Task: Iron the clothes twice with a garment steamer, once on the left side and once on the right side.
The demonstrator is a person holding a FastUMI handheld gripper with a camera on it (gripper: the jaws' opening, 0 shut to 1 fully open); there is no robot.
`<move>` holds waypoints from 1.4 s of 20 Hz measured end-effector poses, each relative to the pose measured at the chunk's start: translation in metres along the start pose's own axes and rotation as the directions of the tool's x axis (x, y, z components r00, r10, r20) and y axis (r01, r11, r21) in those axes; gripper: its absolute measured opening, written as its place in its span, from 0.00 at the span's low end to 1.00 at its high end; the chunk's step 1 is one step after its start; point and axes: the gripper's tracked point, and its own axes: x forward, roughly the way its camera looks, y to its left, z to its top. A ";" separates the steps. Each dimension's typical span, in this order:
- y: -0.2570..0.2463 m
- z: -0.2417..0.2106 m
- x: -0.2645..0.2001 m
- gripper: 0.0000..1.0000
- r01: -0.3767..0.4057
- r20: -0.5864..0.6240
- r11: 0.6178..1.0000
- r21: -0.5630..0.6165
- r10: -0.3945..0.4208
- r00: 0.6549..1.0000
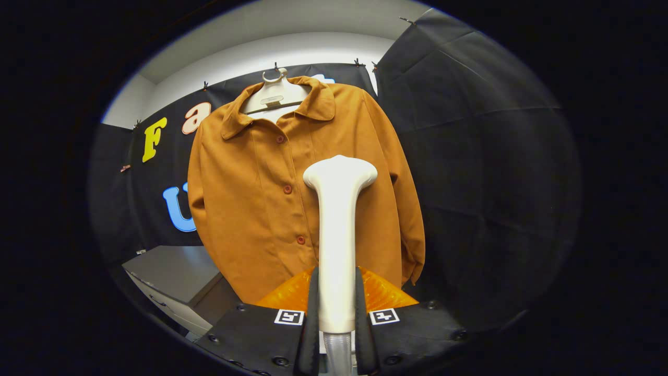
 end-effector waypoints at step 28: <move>-0.027 -0.235 -0.084 0.31 0.142 -0.412 0.990 0.019 -0.122 0.903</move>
